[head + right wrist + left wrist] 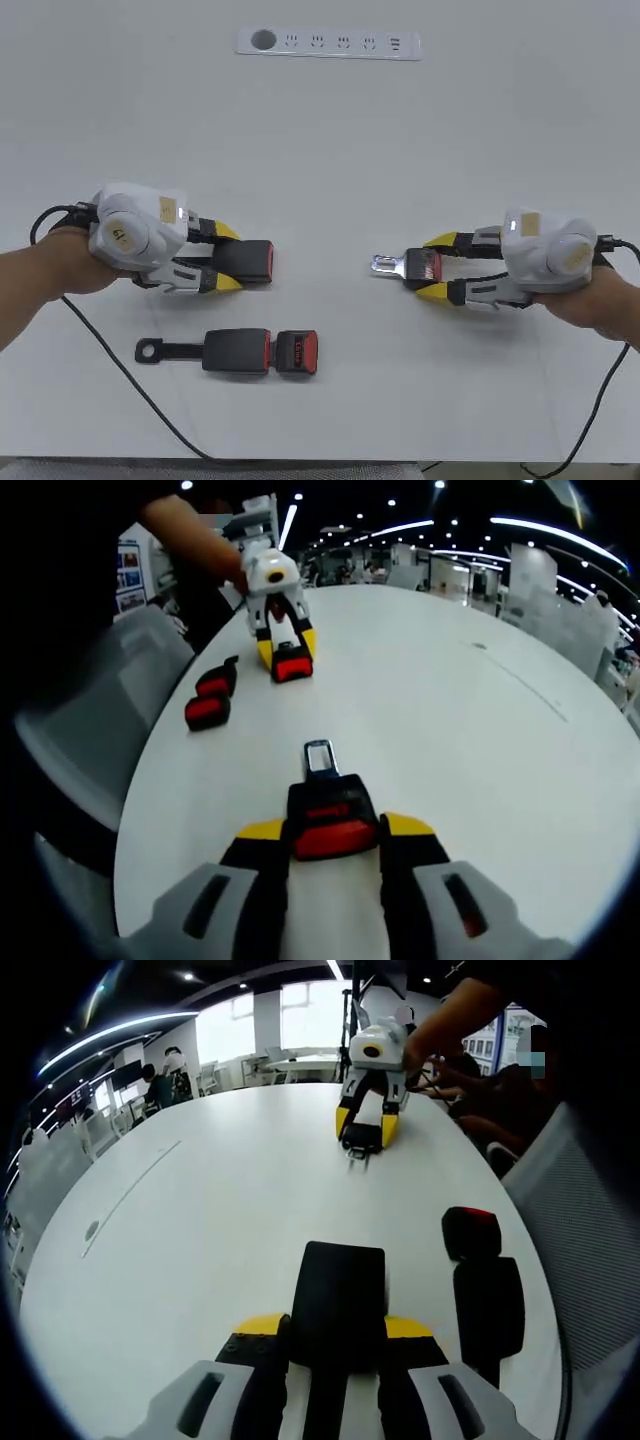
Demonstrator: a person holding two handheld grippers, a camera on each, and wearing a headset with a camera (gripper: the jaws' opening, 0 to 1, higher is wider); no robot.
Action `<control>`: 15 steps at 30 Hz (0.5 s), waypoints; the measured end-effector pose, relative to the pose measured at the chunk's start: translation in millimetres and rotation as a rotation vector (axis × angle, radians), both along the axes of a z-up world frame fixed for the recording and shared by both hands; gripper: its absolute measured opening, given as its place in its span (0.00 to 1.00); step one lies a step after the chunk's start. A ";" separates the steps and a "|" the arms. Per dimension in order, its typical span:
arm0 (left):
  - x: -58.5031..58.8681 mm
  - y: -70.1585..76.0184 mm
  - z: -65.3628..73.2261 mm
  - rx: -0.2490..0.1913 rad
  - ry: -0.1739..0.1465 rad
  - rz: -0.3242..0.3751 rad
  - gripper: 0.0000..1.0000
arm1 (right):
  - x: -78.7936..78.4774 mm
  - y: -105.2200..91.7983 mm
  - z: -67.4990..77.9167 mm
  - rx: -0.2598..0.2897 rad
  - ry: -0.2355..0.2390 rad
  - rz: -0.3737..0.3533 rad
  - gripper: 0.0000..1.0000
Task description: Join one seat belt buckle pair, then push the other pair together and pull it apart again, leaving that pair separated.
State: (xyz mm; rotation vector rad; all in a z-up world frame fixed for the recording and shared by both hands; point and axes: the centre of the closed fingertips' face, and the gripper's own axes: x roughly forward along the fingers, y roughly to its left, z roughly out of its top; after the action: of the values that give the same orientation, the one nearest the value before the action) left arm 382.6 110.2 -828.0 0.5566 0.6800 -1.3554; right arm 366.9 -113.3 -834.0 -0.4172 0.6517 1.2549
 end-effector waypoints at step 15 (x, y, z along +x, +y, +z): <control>-3.0 -1.7 -6.2 0.006 0.007 0.002 0.36 | 4.0 37.2 -1.8 0.038 -0.003 0.012 0.35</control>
State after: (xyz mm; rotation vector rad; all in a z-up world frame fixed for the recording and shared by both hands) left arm 379.6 108.5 -834.2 0.5561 0.6898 -1.3548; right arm 370.9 -76.1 -835.8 -0.3924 0.6227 1.2753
